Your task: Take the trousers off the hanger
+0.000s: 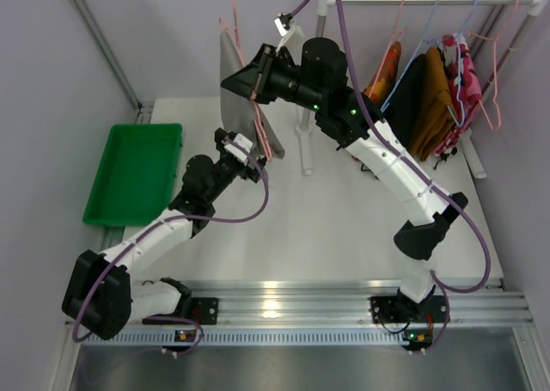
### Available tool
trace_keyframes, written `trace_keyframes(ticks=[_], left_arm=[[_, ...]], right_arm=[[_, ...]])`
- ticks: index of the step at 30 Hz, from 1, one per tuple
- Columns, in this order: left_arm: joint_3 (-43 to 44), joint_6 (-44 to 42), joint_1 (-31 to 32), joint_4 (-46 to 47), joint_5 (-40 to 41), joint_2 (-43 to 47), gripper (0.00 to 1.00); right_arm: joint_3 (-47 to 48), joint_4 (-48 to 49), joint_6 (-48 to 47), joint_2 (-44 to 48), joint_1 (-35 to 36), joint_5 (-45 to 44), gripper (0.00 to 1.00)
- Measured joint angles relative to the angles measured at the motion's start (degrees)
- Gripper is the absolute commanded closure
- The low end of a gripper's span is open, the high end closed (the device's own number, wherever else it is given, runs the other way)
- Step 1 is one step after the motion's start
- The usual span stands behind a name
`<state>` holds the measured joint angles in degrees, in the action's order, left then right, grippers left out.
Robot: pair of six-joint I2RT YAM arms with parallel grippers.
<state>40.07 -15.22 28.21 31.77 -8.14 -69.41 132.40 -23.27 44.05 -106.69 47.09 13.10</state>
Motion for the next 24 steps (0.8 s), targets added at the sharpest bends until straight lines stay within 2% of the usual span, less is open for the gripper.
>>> trace_keyframes(ticks=[6, 15, 24], left_arm=[[0.0, -1.86, -1.44, 0.11, -2.08, 0.02, 0.05], [0.0, -2.99, -7.26, -1.25, -7.3, 0.37, 0.05], [0.31, -5.62, -7.93, -4.07, -12.94, 1.16, 0.02]], right_arm=[[-0.98, 0.5, -0.83, 0.31, 0.0, 1.99, 1.0], [-1.53, 0.55, -2.62, 0.68, 0.0, 4.13, 1.0], [-1.53, 0.55, -3.04, 0.68, 0.0, 5.49, 1.0]])
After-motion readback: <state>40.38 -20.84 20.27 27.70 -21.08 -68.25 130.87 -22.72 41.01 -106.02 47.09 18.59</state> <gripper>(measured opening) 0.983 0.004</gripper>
